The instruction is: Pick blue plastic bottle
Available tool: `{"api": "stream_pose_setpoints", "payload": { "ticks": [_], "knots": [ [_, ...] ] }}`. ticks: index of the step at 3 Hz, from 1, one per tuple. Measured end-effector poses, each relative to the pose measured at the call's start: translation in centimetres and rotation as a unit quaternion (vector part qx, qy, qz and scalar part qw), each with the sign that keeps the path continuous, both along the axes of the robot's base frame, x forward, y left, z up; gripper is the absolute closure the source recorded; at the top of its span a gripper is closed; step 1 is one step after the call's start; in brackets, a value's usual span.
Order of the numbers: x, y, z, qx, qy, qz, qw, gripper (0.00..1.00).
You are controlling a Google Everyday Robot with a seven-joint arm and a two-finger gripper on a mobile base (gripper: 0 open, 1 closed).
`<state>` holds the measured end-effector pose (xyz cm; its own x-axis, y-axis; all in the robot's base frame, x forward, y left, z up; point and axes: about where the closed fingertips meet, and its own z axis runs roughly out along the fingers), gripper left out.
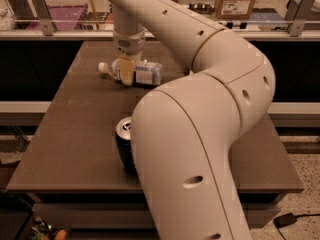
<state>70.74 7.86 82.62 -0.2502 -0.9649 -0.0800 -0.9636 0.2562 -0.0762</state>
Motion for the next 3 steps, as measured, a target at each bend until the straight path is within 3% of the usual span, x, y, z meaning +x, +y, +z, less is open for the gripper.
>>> {"api": "stream_pose_setpoints", "payload": {
  "ticks": [1, 2, 3],
  "knots": [
    [0.31, 0.26, -0.28, 0.003, -0.004, 0.000, 1.0000, 0.88],
    [0.31, 0.26, -0.15, 0.003, -0.004, 0.000, 1.0000, 1.00],
    [0.31, 0.26, -0.11, 0.003, -0.004, 0.000, 1.0000, 1.00]
  ]
}}
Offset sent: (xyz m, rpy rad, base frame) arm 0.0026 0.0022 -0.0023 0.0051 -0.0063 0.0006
